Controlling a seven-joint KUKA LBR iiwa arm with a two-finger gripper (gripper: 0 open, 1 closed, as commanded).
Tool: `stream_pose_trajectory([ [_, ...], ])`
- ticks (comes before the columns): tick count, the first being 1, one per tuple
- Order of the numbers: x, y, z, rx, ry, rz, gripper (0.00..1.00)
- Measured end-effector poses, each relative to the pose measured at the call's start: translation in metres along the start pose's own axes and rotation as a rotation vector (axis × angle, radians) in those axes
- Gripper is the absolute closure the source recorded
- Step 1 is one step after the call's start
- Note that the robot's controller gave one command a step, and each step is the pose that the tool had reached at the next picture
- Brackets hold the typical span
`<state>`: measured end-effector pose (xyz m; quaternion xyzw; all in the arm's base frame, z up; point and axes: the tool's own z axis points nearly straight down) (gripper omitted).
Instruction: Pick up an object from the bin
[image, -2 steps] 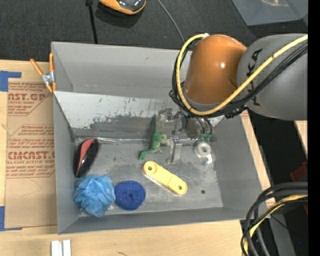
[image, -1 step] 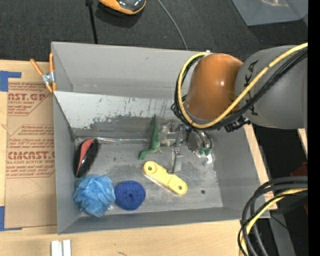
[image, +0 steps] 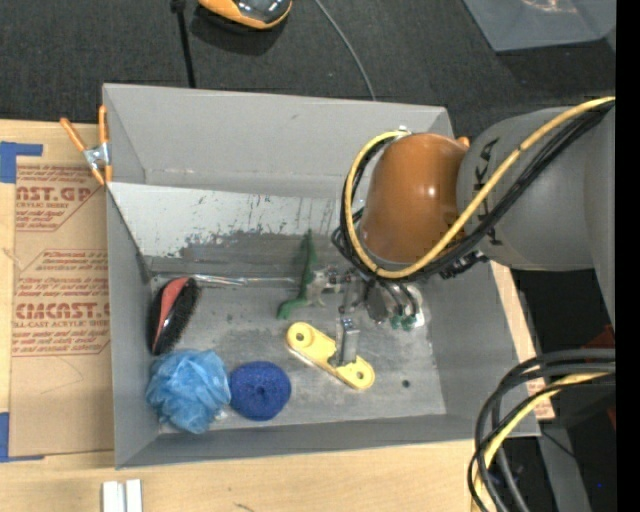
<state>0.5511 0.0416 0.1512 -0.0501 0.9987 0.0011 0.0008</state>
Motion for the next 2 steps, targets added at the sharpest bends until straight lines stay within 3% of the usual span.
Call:
stream_pose_trajectory([
  [1,-0.003,-0.022,0.041,0.001,-0.008,-0.06,0.0],
  [2,0.007,-0.033,0.067,0.0,0.002,-0.049,0.0],
])
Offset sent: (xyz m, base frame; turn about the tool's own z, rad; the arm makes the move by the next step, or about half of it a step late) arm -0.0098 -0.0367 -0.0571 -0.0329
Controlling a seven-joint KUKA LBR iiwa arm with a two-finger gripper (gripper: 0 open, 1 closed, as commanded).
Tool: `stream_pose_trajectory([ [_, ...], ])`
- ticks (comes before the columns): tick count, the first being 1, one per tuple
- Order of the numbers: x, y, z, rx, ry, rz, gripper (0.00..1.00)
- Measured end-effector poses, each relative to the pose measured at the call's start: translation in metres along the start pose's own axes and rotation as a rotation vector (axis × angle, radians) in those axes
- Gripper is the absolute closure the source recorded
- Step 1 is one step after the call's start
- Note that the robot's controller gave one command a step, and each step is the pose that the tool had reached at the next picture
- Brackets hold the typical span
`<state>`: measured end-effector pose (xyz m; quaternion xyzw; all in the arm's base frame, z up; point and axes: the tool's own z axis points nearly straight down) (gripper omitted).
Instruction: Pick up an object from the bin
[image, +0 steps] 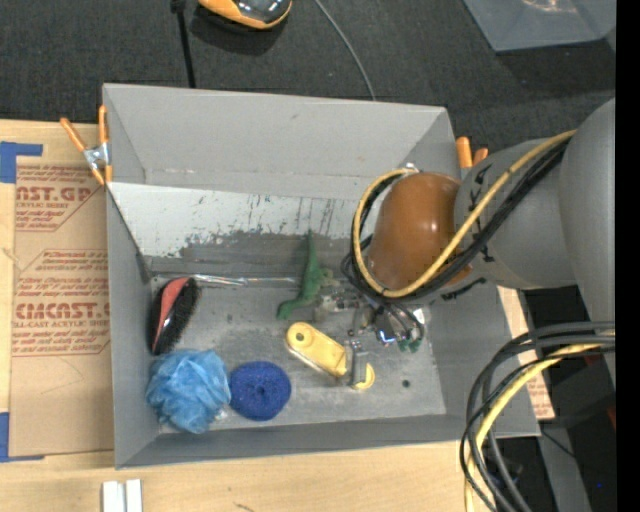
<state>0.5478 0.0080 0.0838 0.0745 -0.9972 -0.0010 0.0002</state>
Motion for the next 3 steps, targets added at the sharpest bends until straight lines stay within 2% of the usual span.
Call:
stream_pose_trajectory([
  [1,0.005,0.008,0.002,-0.001,-0.007,0.04,0.0],
  [2,0.013,0.019,0.013,-0.002,-0.003,0.079,1.0],
  [3,0.013,0.019,0.013,-0.002,-0.003,0.079,1.0],
])
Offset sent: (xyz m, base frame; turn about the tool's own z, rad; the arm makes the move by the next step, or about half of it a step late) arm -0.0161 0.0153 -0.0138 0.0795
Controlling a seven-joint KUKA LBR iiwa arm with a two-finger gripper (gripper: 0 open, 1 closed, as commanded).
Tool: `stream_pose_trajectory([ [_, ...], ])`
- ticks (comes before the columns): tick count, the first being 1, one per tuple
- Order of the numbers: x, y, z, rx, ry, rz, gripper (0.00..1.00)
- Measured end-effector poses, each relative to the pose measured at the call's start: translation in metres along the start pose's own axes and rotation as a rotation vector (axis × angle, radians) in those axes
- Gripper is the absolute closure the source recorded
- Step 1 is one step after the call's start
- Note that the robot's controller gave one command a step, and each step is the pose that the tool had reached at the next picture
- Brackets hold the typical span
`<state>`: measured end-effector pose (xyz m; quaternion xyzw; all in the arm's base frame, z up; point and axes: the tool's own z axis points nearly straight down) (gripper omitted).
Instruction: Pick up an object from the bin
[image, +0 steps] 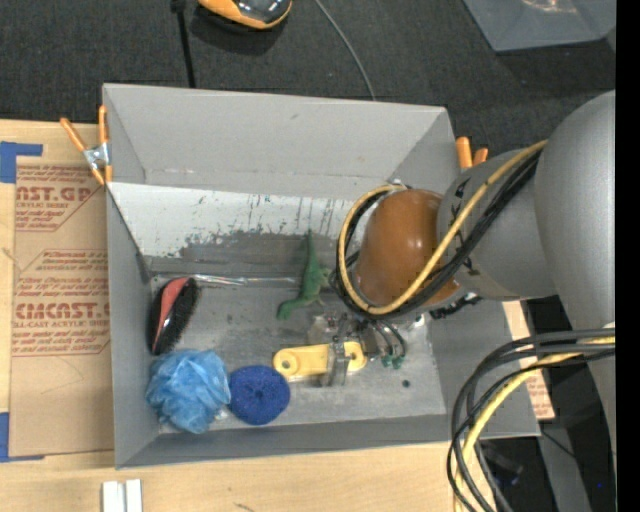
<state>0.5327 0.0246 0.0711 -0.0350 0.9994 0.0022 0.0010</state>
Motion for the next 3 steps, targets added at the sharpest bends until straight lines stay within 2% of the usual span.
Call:
stream_pose_trajectory([
  [1,0.006,-0.008,-0.108,0.0,-0.001,-0.007,1.0],
  [2,0.006,-0.007,-0.108,0.0,-0.001,-0.007,1.0],
  [3,0.005,-0.007,-0.145,0.0,0.007,-0.011,1.0],
])
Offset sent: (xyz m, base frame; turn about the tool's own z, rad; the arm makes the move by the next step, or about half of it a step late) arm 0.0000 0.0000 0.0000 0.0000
